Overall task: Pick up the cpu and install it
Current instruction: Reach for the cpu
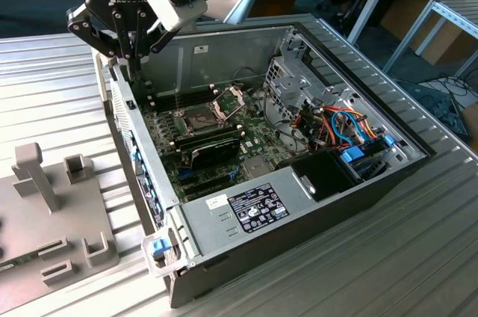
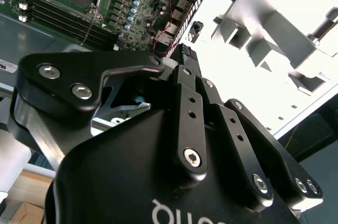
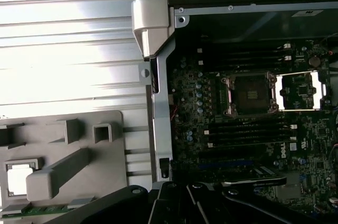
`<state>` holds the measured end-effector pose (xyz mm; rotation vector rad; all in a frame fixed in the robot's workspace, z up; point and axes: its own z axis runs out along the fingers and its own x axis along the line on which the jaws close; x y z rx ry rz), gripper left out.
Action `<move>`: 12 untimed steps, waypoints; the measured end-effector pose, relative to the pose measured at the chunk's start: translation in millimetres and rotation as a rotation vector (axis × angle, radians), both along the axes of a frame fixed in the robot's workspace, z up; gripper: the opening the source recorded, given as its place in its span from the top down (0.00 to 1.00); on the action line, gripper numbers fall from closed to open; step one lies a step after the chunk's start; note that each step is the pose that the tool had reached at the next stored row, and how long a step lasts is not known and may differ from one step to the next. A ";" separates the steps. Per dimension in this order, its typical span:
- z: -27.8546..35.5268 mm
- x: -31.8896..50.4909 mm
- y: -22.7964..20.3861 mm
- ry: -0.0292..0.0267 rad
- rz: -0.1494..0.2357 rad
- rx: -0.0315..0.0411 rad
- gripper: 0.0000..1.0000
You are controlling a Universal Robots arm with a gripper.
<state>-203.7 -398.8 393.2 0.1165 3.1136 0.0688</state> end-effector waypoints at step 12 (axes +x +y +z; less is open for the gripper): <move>0.0 -24.9 0.0 0.0000 0.000 0.0001 0.89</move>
